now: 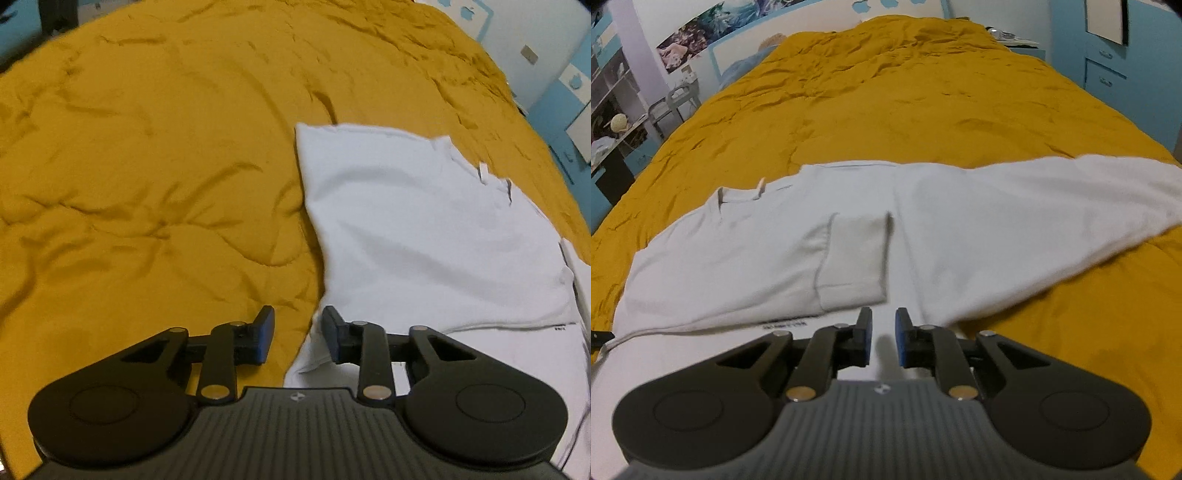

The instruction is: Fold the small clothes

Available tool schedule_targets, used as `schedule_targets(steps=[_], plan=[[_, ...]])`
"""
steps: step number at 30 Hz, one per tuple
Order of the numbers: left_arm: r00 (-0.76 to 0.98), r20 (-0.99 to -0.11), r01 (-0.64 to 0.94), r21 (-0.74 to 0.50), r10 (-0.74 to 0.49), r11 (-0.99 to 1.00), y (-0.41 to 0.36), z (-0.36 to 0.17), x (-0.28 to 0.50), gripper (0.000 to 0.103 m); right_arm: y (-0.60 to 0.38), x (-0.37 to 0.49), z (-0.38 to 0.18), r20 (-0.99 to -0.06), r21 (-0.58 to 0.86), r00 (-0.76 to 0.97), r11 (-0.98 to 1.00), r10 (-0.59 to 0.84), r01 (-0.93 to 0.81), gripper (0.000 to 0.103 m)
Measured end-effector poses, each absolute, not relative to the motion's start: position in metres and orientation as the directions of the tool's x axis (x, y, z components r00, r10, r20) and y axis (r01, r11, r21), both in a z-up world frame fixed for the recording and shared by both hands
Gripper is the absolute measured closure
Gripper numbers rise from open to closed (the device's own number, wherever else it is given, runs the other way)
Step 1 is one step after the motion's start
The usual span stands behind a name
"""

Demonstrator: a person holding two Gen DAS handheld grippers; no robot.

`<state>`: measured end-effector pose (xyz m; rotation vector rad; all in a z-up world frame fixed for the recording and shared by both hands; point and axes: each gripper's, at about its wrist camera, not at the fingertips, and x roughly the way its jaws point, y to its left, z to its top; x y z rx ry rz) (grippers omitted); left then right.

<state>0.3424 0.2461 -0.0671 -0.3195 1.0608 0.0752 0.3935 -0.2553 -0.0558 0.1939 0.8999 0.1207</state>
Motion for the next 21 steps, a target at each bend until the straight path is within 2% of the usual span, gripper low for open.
schedule_targets(steps=[3, 4, 5, 6, 11, 15, 21], plan=[[0.523, -0.849, -0.193, -0.21, -0.08, 0.959, 0.239, -0.052, 0.339, 0.068, -0.284, 0.384, -0.051, -0.754, 0.276, 0.624, 0.961, 0.204, 0.018, 0.09], [0.538, -0.839, -0.196, -0.221, -0.084, 0.955, 0.237, -0.046, 0.338, 0.068, -0.295, 0.383, -0.049, -0.75, 0.296, 0.628, 0.954, 0.208, 0.037, 0.086], [0.552, -0.83, -0.204, -0.231, -0.083, 0.951, 0.236, -0.042, 0.339, 0.068, -0.306, 0.382, -0.048, -0.748, 0.308, 0.632, 0.949, 0.201, 0.064, 0.073], [0.568, -0.819, -0.216, -0.238, -0.077, 0.947, 0.233, -0.038, 0.34, 0.068, -0.32, 0.382, -0.045, -0.745, 0.314, 0.641, 0.945, 0.183, 0.095, 0.069], [0.603, -0.796, -0.274, -0.268, -0.052, 0.924, 0.226, -0.031, 0.341, 0.068, -0.397, 0.391, -0.033, -0.729, 0.345, 0.678, 0.905, 0.091, 0.25, 0.065], [0.585, -0.81, -0.294, -0.254, -0.037, 0.921, 0.214, -0.041, 0.35, 0.067, -0.467, 0.4, -0.032, -0.731, 0.38, 0.682, 0.848, 0.03, 0.37, 0.058], [0.553, -0.833, -0.361, -0.233, 0.006, 0.903, 0.209, -0.046, 0.353, 0.067, -0.561, 0.431, -0.045, -0.733, 0.466, 0.68, 0.734, 0.008, 0.494, 0.058]])
